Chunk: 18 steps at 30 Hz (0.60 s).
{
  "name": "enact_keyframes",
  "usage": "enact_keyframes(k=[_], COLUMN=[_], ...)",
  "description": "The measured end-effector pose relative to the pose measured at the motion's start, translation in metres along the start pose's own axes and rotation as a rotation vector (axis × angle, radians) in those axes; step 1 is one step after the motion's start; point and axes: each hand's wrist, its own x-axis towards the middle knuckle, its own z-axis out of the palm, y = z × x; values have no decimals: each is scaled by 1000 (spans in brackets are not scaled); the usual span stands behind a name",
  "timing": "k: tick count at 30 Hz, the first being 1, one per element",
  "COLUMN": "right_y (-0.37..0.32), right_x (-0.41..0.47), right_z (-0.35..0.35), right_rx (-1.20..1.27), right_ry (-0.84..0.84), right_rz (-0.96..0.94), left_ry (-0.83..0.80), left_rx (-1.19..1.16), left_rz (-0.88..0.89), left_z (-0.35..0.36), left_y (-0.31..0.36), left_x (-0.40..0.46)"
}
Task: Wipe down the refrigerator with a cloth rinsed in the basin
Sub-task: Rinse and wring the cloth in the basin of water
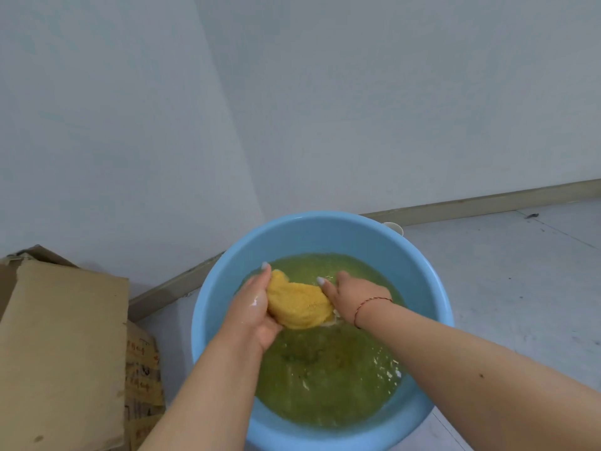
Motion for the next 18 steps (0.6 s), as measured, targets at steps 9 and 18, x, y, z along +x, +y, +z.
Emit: enact_keyframes(k=[9, 18], right_y=[10, -39], right_x=[-15, -57], right_z=[7, -85], right_rx=[-461, -123], right_ry=[-494, -145], right_rz=[-38, -561], left_ry=[132, -325], left_rx=[1337, 1084], left_rz=[251, 427], left_z=[-29, -9], left_y=[-6, -18], left_x=[6, 0])
